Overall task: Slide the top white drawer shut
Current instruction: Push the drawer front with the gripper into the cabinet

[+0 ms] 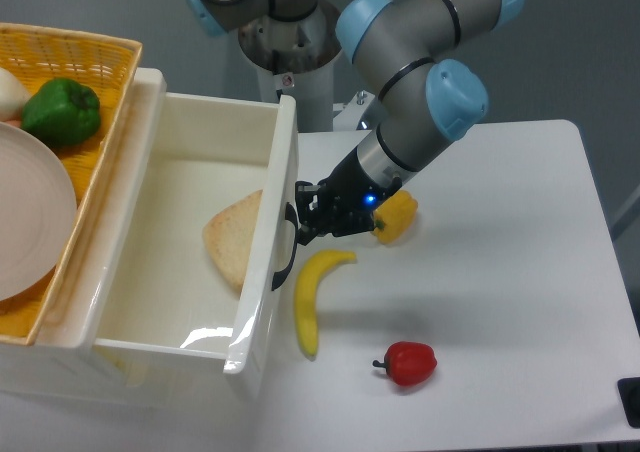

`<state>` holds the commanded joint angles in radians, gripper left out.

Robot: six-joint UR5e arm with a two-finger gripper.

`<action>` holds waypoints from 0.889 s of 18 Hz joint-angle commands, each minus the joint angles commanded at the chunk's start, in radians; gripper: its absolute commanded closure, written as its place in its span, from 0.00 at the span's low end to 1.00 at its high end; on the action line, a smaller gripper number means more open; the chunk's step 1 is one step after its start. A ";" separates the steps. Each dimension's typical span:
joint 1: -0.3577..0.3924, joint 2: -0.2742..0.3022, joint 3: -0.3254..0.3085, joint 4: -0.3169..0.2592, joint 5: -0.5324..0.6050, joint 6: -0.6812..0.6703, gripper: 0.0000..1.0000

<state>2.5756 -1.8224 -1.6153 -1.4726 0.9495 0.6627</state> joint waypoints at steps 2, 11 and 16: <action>-0.003 0.000 0.000 0.000 -0.002 -0.002 0.90; -0.045 0.005 0.000 0.000 -0.002 -0.040 0.90; -0.074 0.003 0.000 0.000 0.002 -0.049 0.90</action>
<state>2.5020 -1.8193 -1.6153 -1.4726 0.9511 0.6136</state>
